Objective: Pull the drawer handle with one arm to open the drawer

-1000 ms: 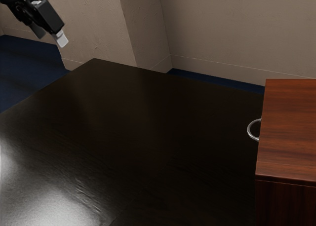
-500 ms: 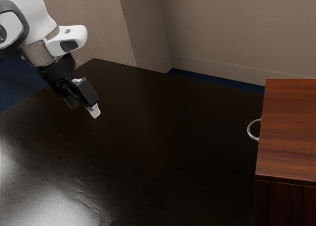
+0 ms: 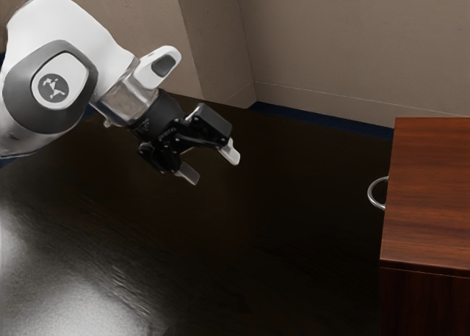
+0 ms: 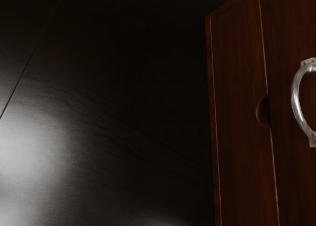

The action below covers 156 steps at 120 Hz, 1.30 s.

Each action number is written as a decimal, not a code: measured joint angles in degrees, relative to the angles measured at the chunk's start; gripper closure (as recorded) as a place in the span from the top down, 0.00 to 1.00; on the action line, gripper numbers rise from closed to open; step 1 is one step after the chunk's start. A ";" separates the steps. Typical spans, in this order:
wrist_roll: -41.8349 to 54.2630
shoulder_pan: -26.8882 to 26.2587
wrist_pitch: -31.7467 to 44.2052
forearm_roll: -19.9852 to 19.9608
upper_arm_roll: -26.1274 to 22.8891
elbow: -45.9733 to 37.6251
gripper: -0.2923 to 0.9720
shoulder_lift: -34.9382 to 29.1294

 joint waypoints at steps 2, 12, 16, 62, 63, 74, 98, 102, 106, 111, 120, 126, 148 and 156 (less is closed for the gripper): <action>-0.58 -0.01 0.22 -0.38 -0.21 -0.07 0.77 0.08; -2.88 0.34 -0.15 -1.65 -0.66 -0.17 0.77 0.41; -3.68 0.45 -0.47 -2.09 -0.73 -0.17 0.77 0.89; -10.24 0.03 -1.53 -3.79 -5.10 3.72 0.77 8.13; -10.34 -0.02 -1.53 -3.79 -5.20 3.73 0.77 8.19; -11.37 -0.31 -0.95 -3.75 -5.69 4.11 0.77 10.12; -12.94 -0.09 1.57 -3.54 -5.81 11.54 0.77 17.43; -13.12 -0.13 1.92 -3.54 -5.81 12.26 0.77 18.15; -13.30 -0.37 2.30 -3.53 -5.81 12.92 0.77 18.96; -13.50 -1.02 2.69 -3.53 -5.80 13.77 0.77 19.93; -13.84 -2.84 3.22 -3.53 -5.77 15.54 0.77 21.74; -14.05 -3.90 3.54 -3.52 -5.75 16.48 0.77 22.73; -14.73 -5.03 4.27 -3.50 -5.59 17.49 0.77 24.42; -14.97 -5.21 4.43 -3.47 -5.52 18.14 0.77 25.12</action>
